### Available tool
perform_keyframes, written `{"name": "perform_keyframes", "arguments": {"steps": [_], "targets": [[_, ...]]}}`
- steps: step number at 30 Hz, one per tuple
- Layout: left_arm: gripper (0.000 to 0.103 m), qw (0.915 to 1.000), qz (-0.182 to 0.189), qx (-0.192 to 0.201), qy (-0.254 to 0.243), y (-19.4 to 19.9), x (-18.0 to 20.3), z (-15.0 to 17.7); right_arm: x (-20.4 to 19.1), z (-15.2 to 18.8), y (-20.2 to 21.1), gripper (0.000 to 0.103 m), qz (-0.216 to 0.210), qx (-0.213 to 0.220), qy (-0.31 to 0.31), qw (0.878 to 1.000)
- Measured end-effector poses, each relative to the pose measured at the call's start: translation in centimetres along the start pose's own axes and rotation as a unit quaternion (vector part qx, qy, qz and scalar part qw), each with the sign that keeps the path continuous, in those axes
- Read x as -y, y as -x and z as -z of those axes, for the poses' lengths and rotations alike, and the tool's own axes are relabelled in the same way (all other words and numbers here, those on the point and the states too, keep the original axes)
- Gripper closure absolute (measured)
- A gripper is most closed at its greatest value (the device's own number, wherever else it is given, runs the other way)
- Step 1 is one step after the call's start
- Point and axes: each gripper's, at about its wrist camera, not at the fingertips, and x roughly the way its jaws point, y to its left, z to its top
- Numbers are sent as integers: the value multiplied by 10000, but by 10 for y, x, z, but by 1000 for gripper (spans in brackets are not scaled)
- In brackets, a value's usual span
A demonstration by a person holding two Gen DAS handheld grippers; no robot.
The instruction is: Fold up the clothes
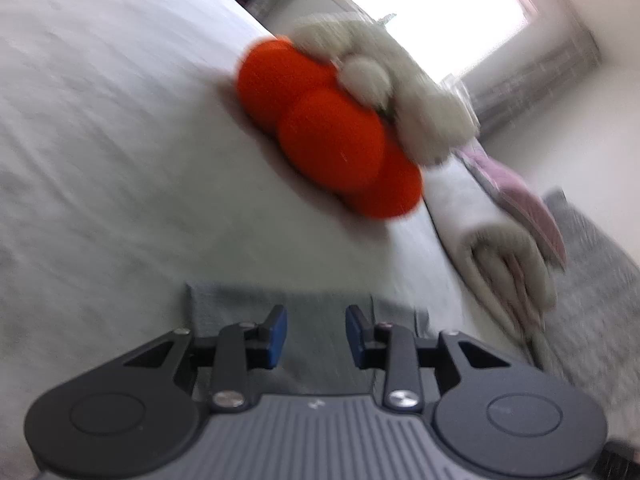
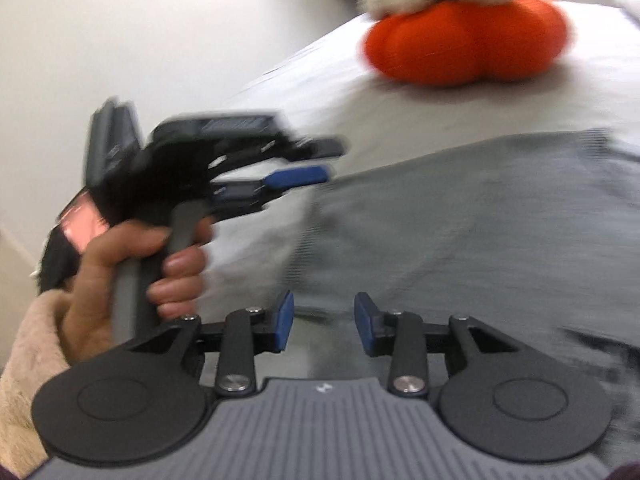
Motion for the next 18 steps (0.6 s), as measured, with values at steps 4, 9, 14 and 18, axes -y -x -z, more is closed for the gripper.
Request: {"name": "perform_keyframes", "arguments": {"steps": [4,9,14,18], "targets": [[71,9993,-187,-199,-240,-10,3,7,39,6,38,61,688,263,-244,9970],[71,9964,-543,-151,-627,-19,13,10,96,21,88,61,1438,604,-734,9850],[67,9851,-1043,-106,-1364,-15,41,18,139,46,134,59,2048,869,-1339,9657],[67,9814,-912,-292,-1661,-13,62,27,152,67,157,56,2288,954,-1548,9563]]}}
